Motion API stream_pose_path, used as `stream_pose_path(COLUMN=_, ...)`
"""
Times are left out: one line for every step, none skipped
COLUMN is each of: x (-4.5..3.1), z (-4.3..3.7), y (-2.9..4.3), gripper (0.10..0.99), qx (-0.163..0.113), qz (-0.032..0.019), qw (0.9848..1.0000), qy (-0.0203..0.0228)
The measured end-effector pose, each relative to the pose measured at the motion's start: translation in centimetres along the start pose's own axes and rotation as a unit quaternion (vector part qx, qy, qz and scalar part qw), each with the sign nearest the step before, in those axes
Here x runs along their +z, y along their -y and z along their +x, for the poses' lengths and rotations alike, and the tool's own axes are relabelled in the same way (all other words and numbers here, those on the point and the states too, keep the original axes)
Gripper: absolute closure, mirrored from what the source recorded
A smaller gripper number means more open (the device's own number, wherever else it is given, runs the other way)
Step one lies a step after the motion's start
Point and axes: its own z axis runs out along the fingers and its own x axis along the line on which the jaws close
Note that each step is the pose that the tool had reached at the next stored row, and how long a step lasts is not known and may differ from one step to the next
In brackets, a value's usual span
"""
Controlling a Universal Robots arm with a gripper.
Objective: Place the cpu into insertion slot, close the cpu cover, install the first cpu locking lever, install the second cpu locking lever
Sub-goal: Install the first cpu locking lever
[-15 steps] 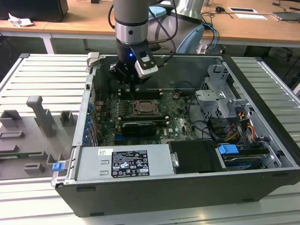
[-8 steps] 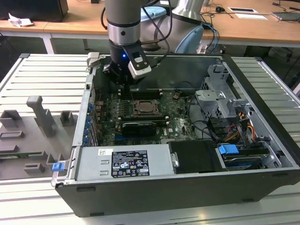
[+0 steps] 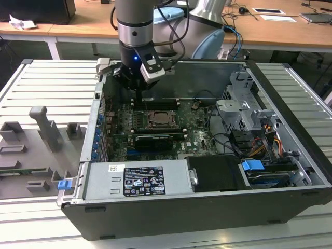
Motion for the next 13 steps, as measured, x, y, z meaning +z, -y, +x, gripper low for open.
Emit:
stream_pose_path(x=0.03, z=-0.49, y=-0.11, gripper=0.98, qx=-0.001, qz=-0.0001, qw=1.0, qy=0.0)
stream_pose_path(x=0.07, z=-1.11, y=-0.16, gripper=0.98, qx=-0.001, qz=-0.0001, qw=1.0, qy=0.0)
stream_pose_path(x=0.12, z=-1.58, y=-0.18, gripper=0.98, qx=-0.001, qz=-0.0001, qw=1.0, qy=-0.0001)
stream_pose_path(x=0.28, z=-2.49, y=-0.24, gripper=0.98, qx=-0.001, qz=-0.0001, qw=1.0, qy=-0.0001)
stream_pose_path(x=0.4, z=-3.0, y=-0.29, gripper=0.98, qx=-0.001, qz=-0.0001, qw=1.0, qy=-0.0002)
stream_pose_path(x=0.53, z=-3.47, y=-0.33, gripper=0.98, qx=-0.001, qz=0.0, qw=1.0, qy=-0.0002)
stream_pose_path(x=0.76, z=-4.25, y=-0.39, gripper=0.98, qx=-0.002, qz=-0.0001, qw=1.0, qy=-0.0002)
stream_pose_path(x=1.08, z=-5.19, y=-0.42, gripper=0.98, qx=-0.002, qz=-0.0008, qw=1.0, qy=-0.0002)
stream_pose_path(x=1.11, z=-5.23, y=-0.41, gripper=0.98, qx=-0.002, qz=-0.0019, qw=1.0, qy=-0.0004)
stream_pose_path(x=1.15, z=-5.23, y=-0.41, gripper=0.98, qx=-0.003, qz=-0.0034, qw=1.0, qy=-0.0002)
stream_pose_path(x=1.22, z=-5.23, y=-0.4, gripper=0.98, qx=-0.003, qz=-0.0052, qw=1.0, qy=0.0002)
stream_pose_path(x=1.26, z=-5.23, y=-0.38, gripper=0.98, qx=-0.003, qz=-0.0064, qw=1.0, qy=0.0004)
stream_pose_path(x=1.35, z=-5.23, y=-0.36, gripper=0.98, qx=-0.003, qz=-0.0079, qw=1.0, qy=0.0006)
